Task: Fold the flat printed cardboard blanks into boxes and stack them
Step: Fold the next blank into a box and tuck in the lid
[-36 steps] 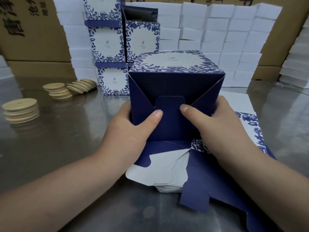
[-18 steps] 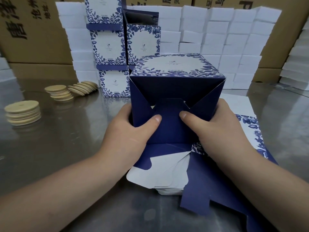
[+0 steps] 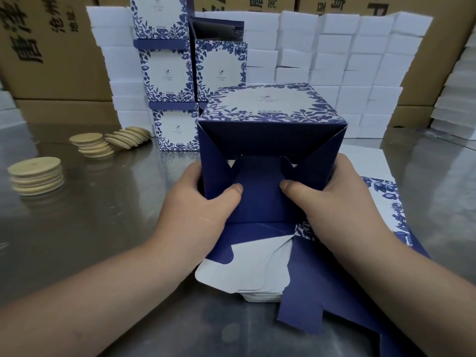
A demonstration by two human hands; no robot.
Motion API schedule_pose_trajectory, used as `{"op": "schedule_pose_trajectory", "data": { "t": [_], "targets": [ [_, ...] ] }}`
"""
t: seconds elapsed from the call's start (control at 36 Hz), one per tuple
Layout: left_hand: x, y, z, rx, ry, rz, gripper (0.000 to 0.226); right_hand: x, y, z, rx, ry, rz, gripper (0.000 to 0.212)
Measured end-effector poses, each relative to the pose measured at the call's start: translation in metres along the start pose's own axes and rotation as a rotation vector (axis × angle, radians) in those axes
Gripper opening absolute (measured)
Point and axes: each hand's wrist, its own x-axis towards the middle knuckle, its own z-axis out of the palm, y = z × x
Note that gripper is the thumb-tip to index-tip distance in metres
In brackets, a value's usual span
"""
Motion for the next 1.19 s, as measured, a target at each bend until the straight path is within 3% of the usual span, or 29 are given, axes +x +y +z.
{"op": "schedule_pose_trajectory", "data": {
  "t": [0.11, 0.25, 0.36, 0.44, 0.64, 0.81, 0.89, 0.94, 1.06, 1.17, 1.19],
  "targets": [
    [-0.003, 0.0, -0.001, 0.032, -0.017, 0.022, 0.017, -0.002, -0.003, 0.0, 0.032, -0.025, -0.011, 0.043],
    [-0.008, 0.002, -0.001, 0.098, -0.015, 0.114, 0.04, -0.006, -0.005, 0.0, 0.065, -0.033, -0.026, 0.049],
    [-0.01, 0.002, -0.001, 0.095, -0.005, 0.166, 0.055, -0.007, -0.004, -0.001, 0.075, -0.076, -0.049, 0.041],
    [-0.011, 0.002, -0.002, 0.095, -0.031, 0.173, 0.046, -0.009, -0.004, -0.002, 0.057, -0.107, -0.087, 0.042],
    [-0.01, 0.003, -0.004, 0.179, 0.001, 0.278, 0.038, -0.012, -0.009, -0.004, 0.038, -0.094, -0.216, 0.016],
    [-0.009, 0.002, -0.008, 0.068, -0.06, 0.433, 0.033, -0.009, -0.006, -0.004, 0.272, -0.182, -0.181, 0.036],
    [-0.009, -0.003, -0.009, -0.016, -0.049, 0.355, 0.041, -0.008, 0.0, -0.005, 0.454, -0.293, -0.123, 0.058],
    [-0.009, -0.007, -0.009, -0.093, -0.058, 0.197, 0.062, -0.007, 0.001, -0.004, 0.437, -0.29, -0.132, 0.063],
    [-0.011, -0.006, -0.009, -0.302, -0.113, 0.318, 0.043, -0.007, 0.002, -0.004, 0.446, -0.295, -0.202, 0.067],
    [-0.01, 0.0, -0.011, -0.35, -0.187, 0.392, 0.046, -0.009, 0.0, -0.008, 0.45, -0.333, -0.201, 0.082],
    [-0.008, 0.007, -0.011, -0.357, -0.17, 0.383, 0.056, -0.011, -0.001, -0.009, 0.485, -0.343, -0.197, 0.075]
  ]
}}
